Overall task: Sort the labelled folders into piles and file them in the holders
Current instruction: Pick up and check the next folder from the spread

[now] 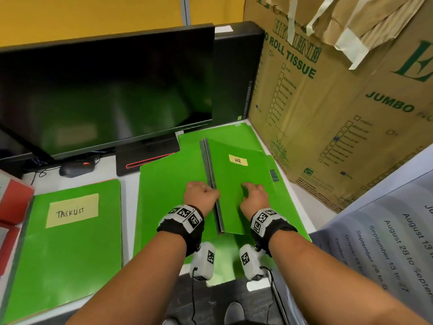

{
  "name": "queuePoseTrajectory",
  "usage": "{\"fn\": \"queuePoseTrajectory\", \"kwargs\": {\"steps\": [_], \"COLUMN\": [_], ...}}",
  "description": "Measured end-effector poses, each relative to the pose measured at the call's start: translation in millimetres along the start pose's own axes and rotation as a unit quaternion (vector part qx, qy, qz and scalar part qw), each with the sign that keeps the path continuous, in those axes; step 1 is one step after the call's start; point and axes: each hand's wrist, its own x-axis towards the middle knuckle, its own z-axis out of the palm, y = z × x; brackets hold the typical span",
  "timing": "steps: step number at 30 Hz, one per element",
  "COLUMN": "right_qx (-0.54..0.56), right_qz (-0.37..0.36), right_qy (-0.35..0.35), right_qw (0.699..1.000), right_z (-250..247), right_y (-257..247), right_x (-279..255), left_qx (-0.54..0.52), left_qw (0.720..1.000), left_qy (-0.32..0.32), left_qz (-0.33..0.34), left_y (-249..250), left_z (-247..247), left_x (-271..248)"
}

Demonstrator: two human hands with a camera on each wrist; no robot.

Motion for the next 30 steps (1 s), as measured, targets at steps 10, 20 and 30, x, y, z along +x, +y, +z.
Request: {"fn": "queuePoseTrajectory", "kwargs": {"steps": [10, 20, 30], "right_qx": [0.073, 0.208, 0.269], "right_qz": [0.008, 0.054, -0.021], "right_qy": [-0.063, -0.133, 0.008], "right_qw": [0.995, 0.968, 0.963], "right_z": [15, 38, 46], "right_y": [-62, -102, -141], "right_x": [-5, -27, -38], "left_qx": [-0.168, -0.266, -0.191], "left_qw": [0.983, 0.956, 0.965], "left_qy": [0.024, 0.0, 0.168], "left_qz": [0.075, 0.124, 0.062], "left_y": [50, -5, -78], "left_z": [-110, -185, -213], "left_x": [-36, -71, -60]}}
